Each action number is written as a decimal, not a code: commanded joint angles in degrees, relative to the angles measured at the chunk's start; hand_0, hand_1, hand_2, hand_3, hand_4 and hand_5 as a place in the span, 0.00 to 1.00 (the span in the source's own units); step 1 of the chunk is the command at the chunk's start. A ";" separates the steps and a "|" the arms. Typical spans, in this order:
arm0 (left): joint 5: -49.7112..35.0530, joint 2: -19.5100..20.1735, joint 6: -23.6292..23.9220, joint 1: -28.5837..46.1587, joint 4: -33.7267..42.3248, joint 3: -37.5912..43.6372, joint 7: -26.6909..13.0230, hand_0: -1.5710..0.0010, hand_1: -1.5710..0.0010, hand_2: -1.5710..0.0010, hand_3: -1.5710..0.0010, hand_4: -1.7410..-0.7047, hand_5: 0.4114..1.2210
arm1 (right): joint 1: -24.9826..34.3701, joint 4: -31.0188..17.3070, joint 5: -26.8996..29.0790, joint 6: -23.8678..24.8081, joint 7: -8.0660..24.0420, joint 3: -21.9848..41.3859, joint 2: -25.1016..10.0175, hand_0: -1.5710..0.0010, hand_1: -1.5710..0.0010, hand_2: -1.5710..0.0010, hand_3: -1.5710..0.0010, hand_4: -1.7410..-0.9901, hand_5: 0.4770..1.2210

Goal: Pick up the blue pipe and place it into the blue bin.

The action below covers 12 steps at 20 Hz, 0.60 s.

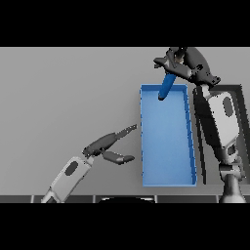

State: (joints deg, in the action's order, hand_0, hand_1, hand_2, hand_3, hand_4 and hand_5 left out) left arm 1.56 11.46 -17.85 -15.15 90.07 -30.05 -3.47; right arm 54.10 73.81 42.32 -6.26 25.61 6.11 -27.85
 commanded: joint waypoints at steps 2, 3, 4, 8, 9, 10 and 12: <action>-0.51 0.06 -0.19 0.18 0.08 0.14 -1.43 1.00 1.00 1.00 1.00 0.82 0.08 | -4.02 0.54 -2.08 1.66 1.79 0.65 0.24 0.00 0.00 0.00 0.00 0.00 0.87; -0.58 0.31 -0.41 0.09 -0.48 0.39 -1.29 1.00 1.00 1.00 1.00 0.82 0.08 | -6.10 0.92 -2.69 2.47 2.75 0.82 0.62 0.00 0.00 0.00 0.00 0.00 0.86; -0.78 0.37 -0.55 0.02 -0.54 0.53 -0.98 1.00 1.00 1.00 1.00 0.82 0.08 | -8.00 0.94 -2.99 3.27 3.66 0.56 0.81 0.00 0.00 0.00 0.00 0.00 0.86; 0.28 -0.40 -0.01 -0.20 -1.39 -0.03 -0.32 1.00 1.00 1.00 1.00 0.83 0.06 | -15.12 2.36 -3.50 5.27 9.34 3.40 0.73 0.00 0.00 0.00 0.00 0.00 0.87; 0.30 -0.06 -0.17 -0.11 -1.39 0.06 0.19 1.00 1.00 1.00 1.00 0.83 0.06 | -16.22 2.30 -3.47 5.32 9.28 4.40 0.39 0.00 0.00 0.00 0.00 0.06 0.87; 0.32 -0.23 0.01 0.19 -1.31 -0.07 0.16 1.00 1.00 1.00 1.00 0.83 0.06 | -16.90 1.97 -3.67 5.12 9.29 5.22 0.11 0.00 0.00 0.00 0.00 0.11 0.87; 0.09 -0.39 0.11 0.27 -1.42 0.09 -0.05 1.00 1.00 1.00 1.00 0.83 0.06 | -19.26 0.61 -3.39 5.05 9.34 8.81 -1.19 0.00 0.00 0.00 0.00 0.20 0.86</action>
State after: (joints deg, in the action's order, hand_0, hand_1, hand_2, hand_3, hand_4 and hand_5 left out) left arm 1.66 11.05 -17.74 -14.89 88.66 -29.97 -3.61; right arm 34.86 74.41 38.81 -1.37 34.92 14.90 -29.05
